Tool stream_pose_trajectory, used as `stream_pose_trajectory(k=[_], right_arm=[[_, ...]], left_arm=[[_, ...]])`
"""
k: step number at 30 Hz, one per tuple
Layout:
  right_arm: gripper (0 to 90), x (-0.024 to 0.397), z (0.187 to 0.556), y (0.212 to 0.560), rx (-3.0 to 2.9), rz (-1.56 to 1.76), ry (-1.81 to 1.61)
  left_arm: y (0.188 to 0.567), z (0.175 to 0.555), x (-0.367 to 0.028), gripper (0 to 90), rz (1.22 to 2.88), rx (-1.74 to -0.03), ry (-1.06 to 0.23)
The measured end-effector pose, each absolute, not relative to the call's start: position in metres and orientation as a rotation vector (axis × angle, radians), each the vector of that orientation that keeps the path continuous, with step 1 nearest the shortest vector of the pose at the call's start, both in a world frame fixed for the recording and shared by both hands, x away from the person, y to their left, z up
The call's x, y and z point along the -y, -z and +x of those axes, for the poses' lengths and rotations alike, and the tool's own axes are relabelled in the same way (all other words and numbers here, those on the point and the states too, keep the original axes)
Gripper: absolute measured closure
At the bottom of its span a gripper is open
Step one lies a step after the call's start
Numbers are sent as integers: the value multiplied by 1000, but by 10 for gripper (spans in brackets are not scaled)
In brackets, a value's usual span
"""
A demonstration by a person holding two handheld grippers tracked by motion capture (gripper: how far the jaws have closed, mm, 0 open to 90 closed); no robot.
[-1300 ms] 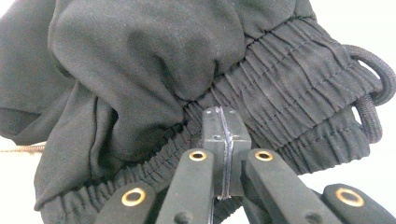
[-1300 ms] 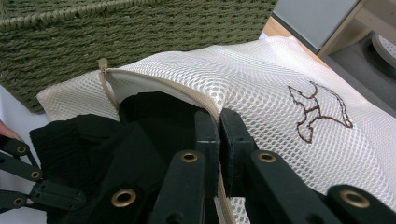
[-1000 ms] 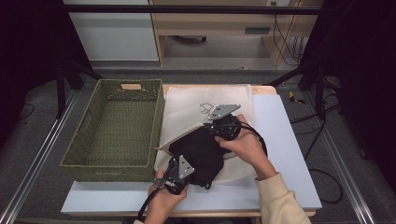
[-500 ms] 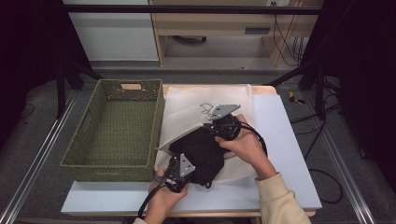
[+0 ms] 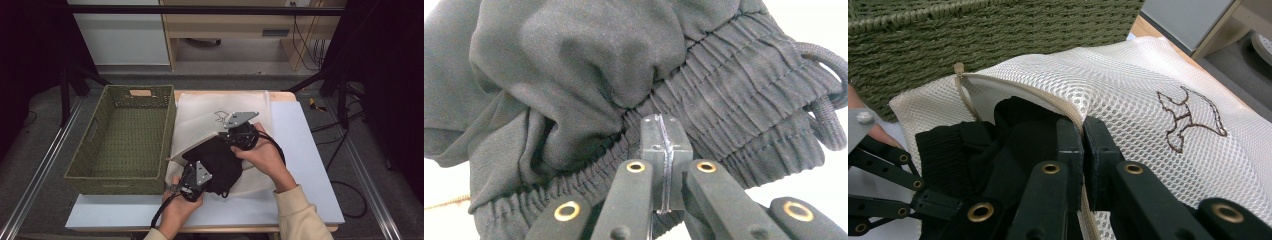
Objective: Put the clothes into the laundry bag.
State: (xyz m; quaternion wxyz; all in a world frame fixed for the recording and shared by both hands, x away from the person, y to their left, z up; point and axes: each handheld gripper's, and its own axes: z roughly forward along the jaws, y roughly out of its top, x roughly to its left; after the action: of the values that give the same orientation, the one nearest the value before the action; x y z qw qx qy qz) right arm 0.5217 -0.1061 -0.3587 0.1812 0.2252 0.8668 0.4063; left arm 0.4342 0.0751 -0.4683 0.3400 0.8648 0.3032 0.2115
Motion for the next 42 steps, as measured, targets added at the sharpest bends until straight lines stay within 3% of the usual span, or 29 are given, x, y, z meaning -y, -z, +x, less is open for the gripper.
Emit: stream_pose_trajectory(k=[42], right_arm=[[871, 108, 520, 354, -2442, 636, -1176]], left_arm=[[468, 454, -62, 900, 2265, -787, -592]])
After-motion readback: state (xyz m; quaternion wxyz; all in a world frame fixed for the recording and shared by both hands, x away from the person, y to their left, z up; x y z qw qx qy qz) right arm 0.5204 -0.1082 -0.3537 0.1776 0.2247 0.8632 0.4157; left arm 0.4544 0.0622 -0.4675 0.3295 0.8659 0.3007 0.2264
